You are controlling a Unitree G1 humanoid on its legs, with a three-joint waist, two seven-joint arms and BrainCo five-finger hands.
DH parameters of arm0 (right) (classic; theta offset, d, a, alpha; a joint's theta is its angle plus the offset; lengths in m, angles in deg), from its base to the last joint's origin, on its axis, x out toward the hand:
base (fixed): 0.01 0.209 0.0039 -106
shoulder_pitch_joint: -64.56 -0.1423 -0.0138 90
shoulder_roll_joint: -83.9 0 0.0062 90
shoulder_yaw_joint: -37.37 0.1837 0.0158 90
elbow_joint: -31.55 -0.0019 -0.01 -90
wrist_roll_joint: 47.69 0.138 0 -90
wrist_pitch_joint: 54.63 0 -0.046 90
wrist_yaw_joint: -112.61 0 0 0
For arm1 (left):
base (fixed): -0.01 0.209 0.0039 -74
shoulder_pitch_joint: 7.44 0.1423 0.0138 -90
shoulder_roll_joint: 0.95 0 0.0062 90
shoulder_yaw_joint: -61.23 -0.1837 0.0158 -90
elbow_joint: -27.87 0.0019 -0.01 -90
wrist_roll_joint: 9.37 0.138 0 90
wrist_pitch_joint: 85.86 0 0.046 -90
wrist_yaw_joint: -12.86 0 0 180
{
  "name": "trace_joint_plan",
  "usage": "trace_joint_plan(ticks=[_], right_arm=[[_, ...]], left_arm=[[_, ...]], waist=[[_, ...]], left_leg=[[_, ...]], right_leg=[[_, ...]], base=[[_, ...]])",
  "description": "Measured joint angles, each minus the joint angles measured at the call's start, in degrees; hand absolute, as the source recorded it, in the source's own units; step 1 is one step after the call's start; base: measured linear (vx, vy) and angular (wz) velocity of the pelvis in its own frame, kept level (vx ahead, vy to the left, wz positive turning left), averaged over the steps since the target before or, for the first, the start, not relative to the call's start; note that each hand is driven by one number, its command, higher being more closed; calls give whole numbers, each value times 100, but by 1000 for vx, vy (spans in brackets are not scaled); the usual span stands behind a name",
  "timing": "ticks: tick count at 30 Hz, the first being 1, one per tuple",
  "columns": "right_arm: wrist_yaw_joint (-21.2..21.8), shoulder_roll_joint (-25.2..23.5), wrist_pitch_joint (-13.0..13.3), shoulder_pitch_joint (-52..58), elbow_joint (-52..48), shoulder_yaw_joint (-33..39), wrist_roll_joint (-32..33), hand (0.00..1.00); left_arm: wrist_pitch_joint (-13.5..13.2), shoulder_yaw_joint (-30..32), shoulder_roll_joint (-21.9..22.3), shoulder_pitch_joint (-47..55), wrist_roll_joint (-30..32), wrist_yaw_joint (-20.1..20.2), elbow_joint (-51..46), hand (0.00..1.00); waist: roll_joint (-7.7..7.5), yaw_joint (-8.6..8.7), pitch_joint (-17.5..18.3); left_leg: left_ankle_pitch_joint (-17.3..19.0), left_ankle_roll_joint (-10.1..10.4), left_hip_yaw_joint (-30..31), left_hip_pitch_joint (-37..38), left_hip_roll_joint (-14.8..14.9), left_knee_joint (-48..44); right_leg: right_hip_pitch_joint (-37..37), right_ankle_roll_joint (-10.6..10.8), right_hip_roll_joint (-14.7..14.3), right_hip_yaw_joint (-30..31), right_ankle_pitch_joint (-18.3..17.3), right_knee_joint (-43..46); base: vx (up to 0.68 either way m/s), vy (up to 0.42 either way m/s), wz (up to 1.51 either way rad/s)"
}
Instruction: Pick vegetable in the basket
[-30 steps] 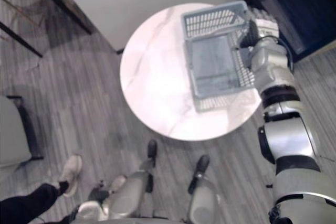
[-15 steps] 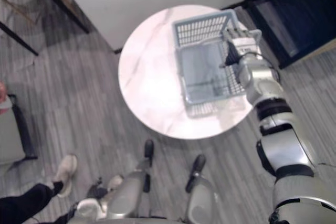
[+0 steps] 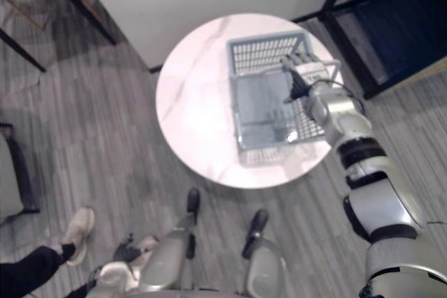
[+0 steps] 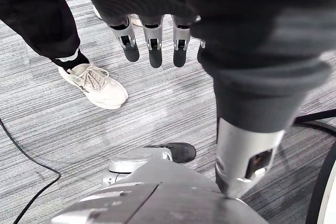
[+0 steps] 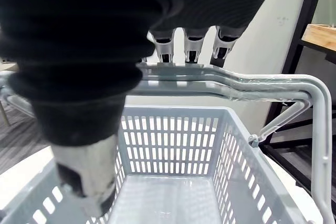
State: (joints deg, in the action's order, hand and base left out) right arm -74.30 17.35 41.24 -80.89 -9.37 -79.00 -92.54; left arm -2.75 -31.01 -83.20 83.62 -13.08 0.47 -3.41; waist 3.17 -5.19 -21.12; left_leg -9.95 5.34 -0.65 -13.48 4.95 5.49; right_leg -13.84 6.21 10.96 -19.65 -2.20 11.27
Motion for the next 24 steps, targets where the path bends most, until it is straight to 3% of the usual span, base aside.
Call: trace_joint_plan(ticks=[5,12,13,24], right_arm=[[-26,-200,-185,-34,139,197,132,0],[-76,-300,-224,-132,455,511,257,0],[-101,-312,-221,-132,487,552,257,100],[-178,-472,-299,-158,883,853,235,100]], left_arm=[[1,-10,-3,-27,-5,-18,1,0],[1,-12,-10,-105,-11,-19,42,0],[1,-12,-11,-106,-13,-19,42,0],[4,-20,-13,-108,-14,-23,32,0]], waist=[[0,-12,0],[2,-7,1],[2,-6,1],[46,-3,-22]], left_leg=[[-19,-9,6,-18,31,15],[-49,-39,38,-88,38,20],[-53,-38,51,-95,38,21],[-86,-1,141,-141,-15,32]], right_leg=[[-15,-1,-1,0,3,5],[-94,-2,-5,-2,3,53],[-96,-2,-6,-9,3,56],[-91,-8,1,-52,-2,29]], base=[[0,0,0],[1,-3,0],[2,-22,7],[-1,-5,3]])
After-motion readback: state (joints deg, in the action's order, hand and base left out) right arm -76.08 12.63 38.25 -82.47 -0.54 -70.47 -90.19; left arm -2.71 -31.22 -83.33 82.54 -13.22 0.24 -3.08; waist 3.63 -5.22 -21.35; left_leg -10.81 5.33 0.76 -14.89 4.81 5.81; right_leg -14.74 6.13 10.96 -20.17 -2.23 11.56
